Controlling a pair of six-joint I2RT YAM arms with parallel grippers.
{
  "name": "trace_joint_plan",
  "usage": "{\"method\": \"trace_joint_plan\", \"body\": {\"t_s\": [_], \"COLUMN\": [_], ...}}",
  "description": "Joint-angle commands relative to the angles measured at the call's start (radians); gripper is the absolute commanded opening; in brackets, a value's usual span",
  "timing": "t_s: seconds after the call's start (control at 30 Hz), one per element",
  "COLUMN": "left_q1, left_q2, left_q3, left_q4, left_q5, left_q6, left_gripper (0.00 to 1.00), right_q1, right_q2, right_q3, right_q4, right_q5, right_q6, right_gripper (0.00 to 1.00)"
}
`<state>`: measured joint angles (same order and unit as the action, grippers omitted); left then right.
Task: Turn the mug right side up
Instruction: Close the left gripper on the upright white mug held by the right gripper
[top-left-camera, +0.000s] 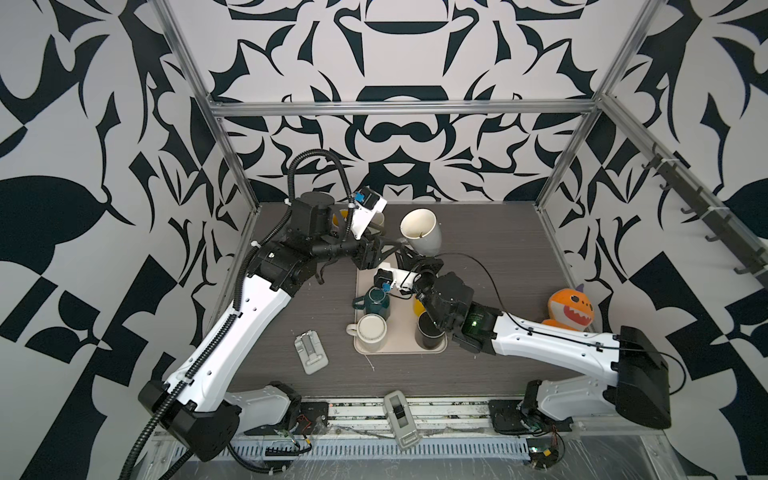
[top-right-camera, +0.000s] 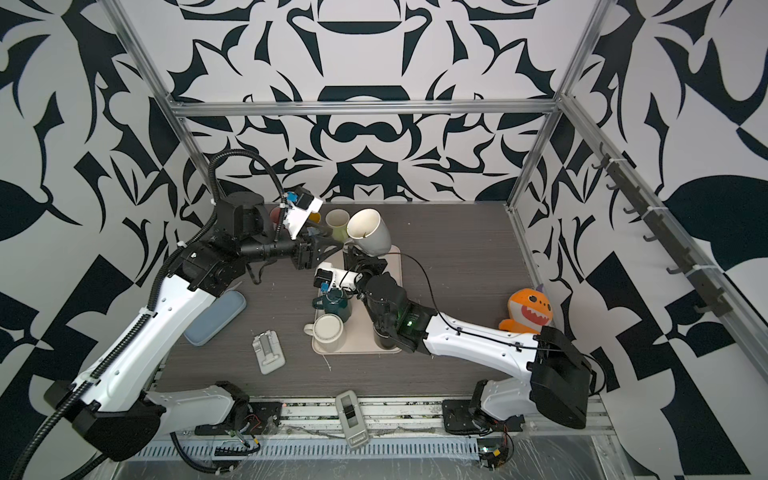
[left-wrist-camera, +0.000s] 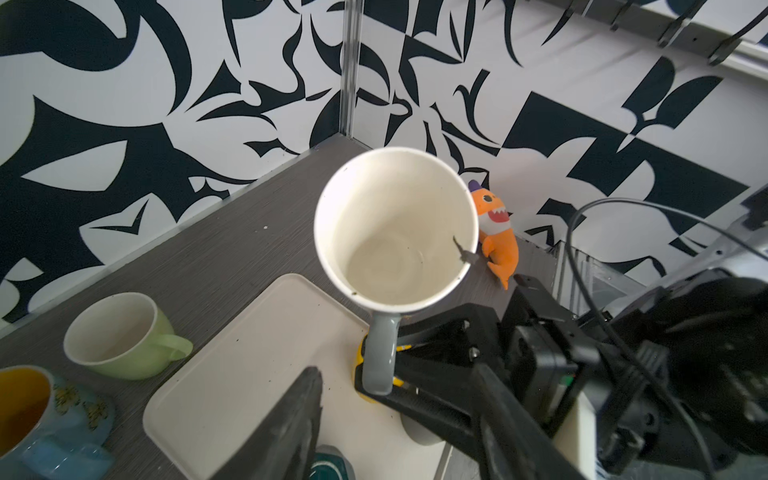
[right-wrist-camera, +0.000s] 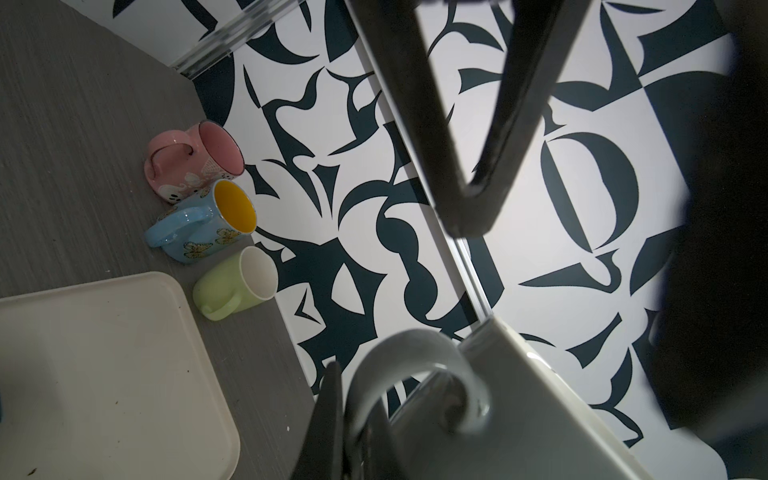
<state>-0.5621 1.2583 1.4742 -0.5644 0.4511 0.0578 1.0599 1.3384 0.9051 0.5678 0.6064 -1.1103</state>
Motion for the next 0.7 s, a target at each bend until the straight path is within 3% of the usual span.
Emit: {"method": "trace_joint_plan", "body": {"t_s": [0.0,0.67], "left_q1": [-0.023,-0.041], "left_q2": [0.009,0.096], "left_q3": [0.035,0.048], "left_q4": [-0.086,-0.126], "left_q5": [-0.084,-0.137], "left_q6": [0.07,0.061], "left_gripper": [0.6,0.57], "right_q1": [0.007,0.014], "right_q2": [-0.022,0.002], "right_q3": [0.029,0.028], "right_q4": [0.137,0.246], "right_q5": [-0.005,-0.006], "right_q6": [-0.029,-0.058], "right_gripper": [0.0,0.0]}}
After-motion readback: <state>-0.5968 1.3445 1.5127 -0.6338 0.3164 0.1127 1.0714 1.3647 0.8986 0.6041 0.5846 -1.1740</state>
